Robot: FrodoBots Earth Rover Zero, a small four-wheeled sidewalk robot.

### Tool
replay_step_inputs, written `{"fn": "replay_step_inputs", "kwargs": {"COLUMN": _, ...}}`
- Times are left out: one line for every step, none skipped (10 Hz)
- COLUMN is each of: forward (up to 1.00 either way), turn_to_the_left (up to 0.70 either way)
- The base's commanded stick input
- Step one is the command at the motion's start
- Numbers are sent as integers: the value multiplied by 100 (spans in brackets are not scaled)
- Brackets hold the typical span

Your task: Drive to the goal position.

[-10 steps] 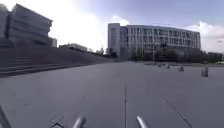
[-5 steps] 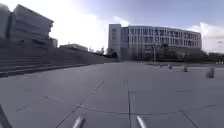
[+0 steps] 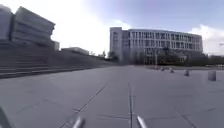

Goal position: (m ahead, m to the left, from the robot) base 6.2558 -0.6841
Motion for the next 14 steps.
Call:
{"fn": "replay_step_inputs", "kwargs": {"forward": 100, "turn_to_the_left": 0}}
{"fn": "replay_step_inputs", "kwargs": {"forward": 100, "turn_to_the_left": 0}}
{"fn": "replay_step_inputs", "kwargs": {"forward": 100, "turn_to_the_left": 0}}
{"fn": "replay_step_inputs", "kwargs": {"forward": 100, "turn_to_the_left": 0}}
{"fn": "replay_step_inputs", "kwargs": {"forward": 100, "turn_to_the_left": 0}}
{"fn": "replay_step_inputs", "kwargs": {"forward": 100, "turn_to_the_left": 0}}
{"fn": "replay_step_inputs", "kwargs": {"forward": 100, "turn_to_the_left": 0}}
{"fn": "replay_step_inputs", "kwargs": {"forward": 100, "turn_to_the_left": 0}}
{"fn": "replay_step_inputs", "kwargs": {"forward": 100, "turn_to_the_left": 0}}
{"fn": "replay_step_inputs", "kwargs": {"forward": 100, "turn_to_the_left": 0}}
{"fn": "replay_step_inputs", "kwargs": {"forward": 100, "turn_to_the_left": 0}}
{"fn": "replay_step_inputs", "kwargs": {"forward": 100, "turn_to_the_left": 0}}
{"fn": "replay_step_inputs", "kwargs": {"forward": 100, "turn_to_the_left": 0}}
{"fn": "replay_step_inputs", "kwargs": {"forward": 100, "turn_to_the_left": 0}}
